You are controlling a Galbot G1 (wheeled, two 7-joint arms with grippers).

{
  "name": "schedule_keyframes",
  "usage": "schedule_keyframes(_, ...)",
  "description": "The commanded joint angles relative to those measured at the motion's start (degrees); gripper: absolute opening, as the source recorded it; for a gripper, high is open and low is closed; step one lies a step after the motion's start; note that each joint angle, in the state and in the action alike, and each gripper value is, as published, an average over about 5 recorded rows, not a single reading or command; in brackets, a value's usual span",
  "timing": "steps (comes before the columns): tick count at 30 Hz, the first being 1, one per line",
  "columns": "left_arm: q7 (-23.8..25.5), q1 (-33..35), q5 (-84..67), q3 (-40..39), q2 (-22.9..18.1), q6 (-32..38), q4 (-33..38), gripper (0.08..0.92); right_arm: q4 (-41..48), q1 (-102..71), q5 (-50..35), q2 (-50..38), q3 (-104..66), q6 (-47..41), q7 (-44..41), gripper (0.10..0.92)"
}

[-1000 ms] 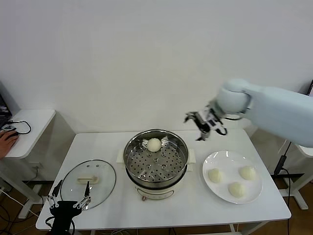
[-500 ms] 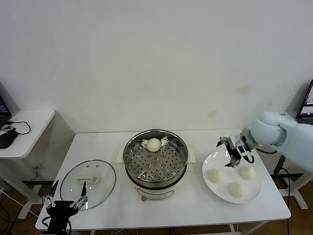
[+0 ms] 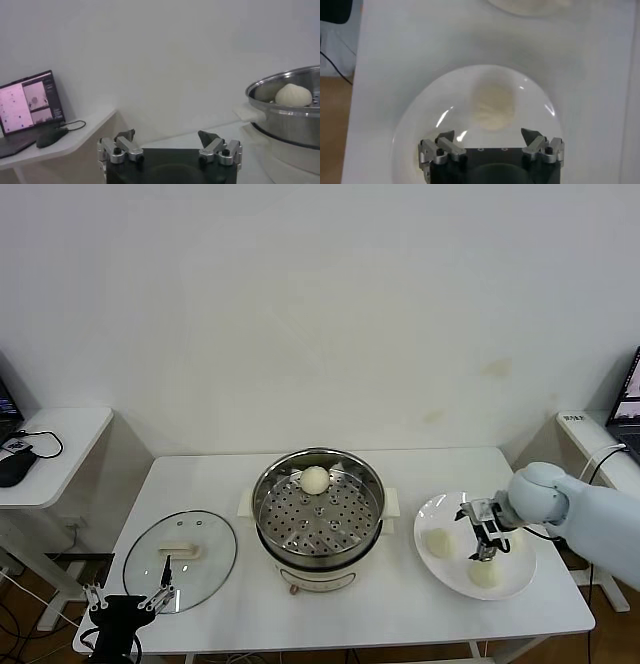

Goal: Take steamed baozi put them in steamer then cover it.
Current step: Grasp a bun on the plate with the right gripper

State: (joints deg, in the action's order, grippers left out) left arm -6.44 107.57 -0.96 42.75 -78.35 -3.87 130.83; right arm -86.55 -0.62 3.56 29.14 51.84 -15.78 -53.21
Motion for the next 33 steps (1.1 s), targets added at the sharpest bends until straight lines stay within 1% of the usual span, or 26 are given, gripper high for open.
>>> schedule_keyframes(1, 0.00, 0.05, 0.02, 0.16, 0.01, -0.02, -0.08, 0.823, 6.79, -6.88, 2.15, 5.76, -4.74, -0.20, 0.48, 0.823)
schedule_keyframes(7, 0.04, 0.10, -0.02, 0.41, 0.08, -0.03, -0.21, 0.823, 9.30, -6.24, 1.44, 9.48, -4.82, -0.19, 0.78, 0.823)
schedule_keyframes(17, 0.04, 0.01, -0.07, 0.47, -0.06, -0.03, -0.35, 0.823, 11.11, -5.27, 1.79, 12.11, -3.47, -1.40, 0.33, 0.812)
schedule_keyframes(21, 0.02, 0.02, -0.09, 0.44, -0.13, -0.03, -0.35, 0.823, 10.71, -5.00, 2.14, 11.85, -3.23, -2.23, -0.16, 0.778)
schedule_keyframes(30, -0.05, 0.20, -0.13, 0.30, -0.27, 0.02, -0.26, 0.823, 8.66, -2.88, 1.46, 9.35, -2.70, -2.82, -1.54, 0.641)
schedule_keyframes(33, -0.05, 0.21, -0.16, 0.28, -0.26, 0.03, -0.19, 0.823, 7.68, -0.34, 0.47, 7.85, -2.21, -2.78, -2.32, 0.623)
